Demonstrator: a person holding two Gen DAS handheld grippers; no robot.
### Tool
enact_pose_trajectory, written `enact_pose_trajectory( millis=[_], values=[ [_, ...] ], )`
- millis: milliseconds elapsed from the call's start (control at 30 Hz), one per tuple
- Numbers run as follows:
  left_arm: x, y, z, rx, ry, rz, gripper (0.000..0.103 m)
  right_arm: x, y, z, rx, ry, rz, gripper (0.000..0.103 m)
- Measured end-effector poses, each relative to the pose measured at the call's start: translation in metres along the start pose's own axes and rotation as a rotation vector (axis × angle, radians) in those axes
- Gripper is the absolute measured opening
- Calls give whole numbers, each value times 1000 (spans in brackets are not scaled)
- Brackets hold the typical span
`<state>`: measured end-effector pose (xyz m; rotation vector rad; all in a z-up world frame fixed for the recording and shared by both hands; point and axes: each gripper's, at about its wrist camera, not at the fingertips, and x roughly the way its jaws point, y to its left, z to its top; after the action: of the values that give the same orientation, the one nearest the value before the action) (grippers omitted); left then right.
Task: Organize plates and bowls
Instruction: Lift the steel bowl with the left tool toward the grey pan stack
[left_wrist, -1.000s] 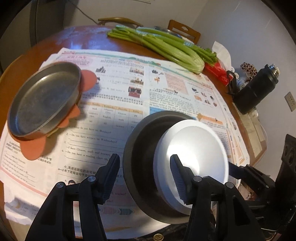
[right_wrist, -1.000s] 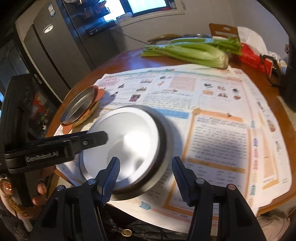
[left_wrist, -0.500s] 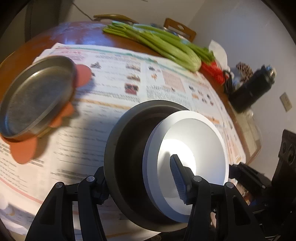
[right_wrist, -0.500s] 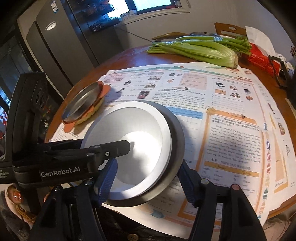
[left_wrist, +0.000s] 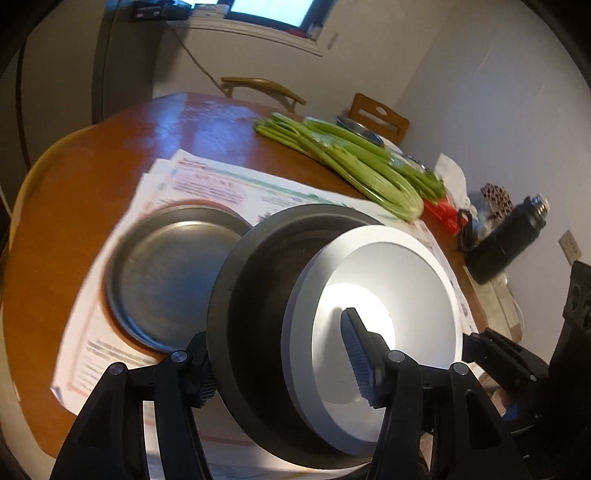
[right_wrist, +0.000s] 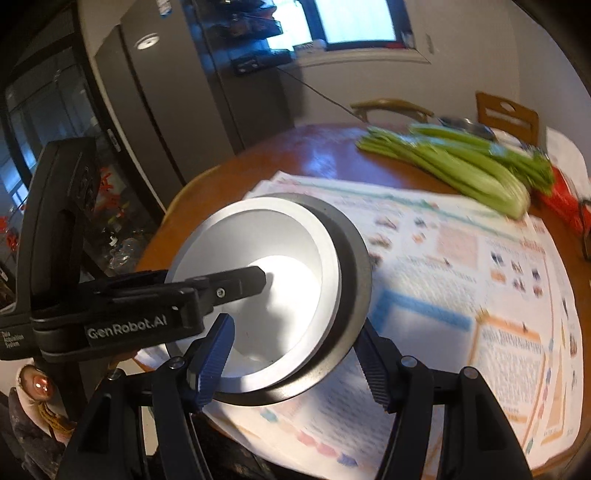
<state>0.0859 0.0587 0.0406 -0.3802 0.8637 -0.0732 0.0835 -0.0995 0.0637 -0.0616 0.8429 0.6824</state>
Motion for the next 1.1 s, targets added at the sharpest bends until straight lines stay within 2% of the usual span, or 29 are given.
enact_pose_trajectory(
  millis=[267,467,1100],
  values=[
    [-8,50,21,-47,-27,24,61,29,34,32,-61,2,10,66],
    [-1,77,26,-66,-16,39,61,55,48,39,-76,27,17,66],
    [13,113,34,-112,-15,11,62,90,70,52,-107,47,-11,66]
  ],
)
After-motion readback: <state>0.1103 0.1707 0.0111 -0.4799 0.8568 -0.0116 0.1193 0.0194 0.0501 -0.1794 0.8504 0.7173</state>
